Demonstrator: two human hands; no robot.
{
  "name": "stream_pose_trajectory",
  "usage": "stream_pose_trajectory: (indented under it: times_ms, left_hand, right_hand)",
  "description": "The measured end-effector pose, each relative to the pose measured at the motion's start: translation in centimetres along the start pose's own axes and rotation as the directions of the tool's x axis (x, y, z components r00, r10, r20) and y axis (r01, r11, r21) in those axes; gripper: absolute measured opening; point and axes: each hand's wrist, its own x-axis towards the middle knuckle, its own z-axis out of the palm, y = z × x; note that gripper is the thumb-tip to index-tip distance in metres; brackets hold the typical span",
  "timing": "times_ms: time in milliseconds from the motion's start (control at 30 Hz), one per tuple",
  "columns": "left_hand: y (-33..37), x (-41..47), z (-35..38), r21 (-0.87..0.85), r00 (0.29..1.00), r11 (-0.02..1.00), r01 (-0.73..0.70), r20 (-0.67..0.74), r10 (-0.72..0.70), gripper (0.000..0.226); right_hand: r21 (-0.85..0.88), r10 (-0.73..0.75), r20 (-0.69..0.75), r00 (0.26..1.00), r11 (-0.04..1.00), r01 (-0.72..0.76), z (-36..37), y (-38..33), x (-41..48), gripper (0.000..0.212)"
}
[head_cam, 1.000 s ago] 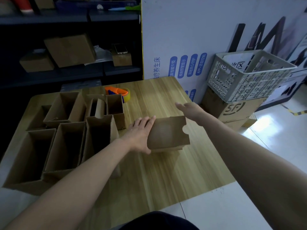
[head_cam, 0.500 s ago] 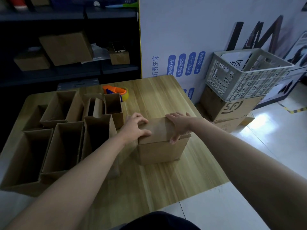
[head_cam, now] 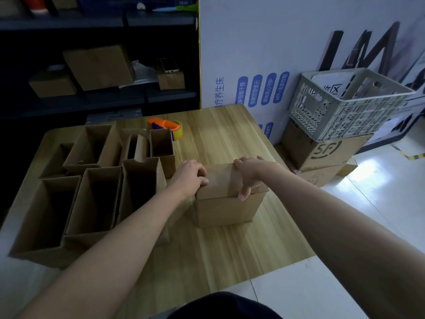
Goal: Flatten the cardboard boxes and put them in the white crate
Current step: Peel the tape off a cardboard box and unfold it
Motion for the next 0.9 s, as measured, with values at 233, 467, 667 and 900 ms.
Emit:
stream_pose_trajectory:
  times_ms: [233, 467, 667, 900]
  left_hand:
    - [-0.7, -0.1, 0.1, -0.003, 0.998, 1.000, 0.023, -0.061, -0.023, 0.025]
    - [-0.5, -0.4, 0.1, 0.020, 0.995, 1.000, 0.023, -0.094, -0.021, 0.008]
    - [-0.1, -0.3, 0.2, 0.055, 0.996, 0.998, 0.016, -0.084, -0.012, 0.006]
    - [-0.1, -0.3, -0.3, 0.106, 0.999, 0.994, -0.018, -0.034, 0.021, 0.009]
  right_hand:
    - [-0.007, 0.022, 0.026, 0.999, 1.000, -0.022, -0.2, -0.6, -0.2, 0.118]
    - [-0.085, 0.028, 0.047, 0.998, 0.996, -0.024, -0.8, -1.3, -0.4, 0.115]
    - [-0.088, 0.028, 0.041, 0.999, 0.996, -0.024, -0.8, -1.2, -0.3, 0.114]
    - [-0.100, 0.044, 0.040, 0.998, 0.994, -0.040, -0.7, -1.4, -0.2, 0.113]
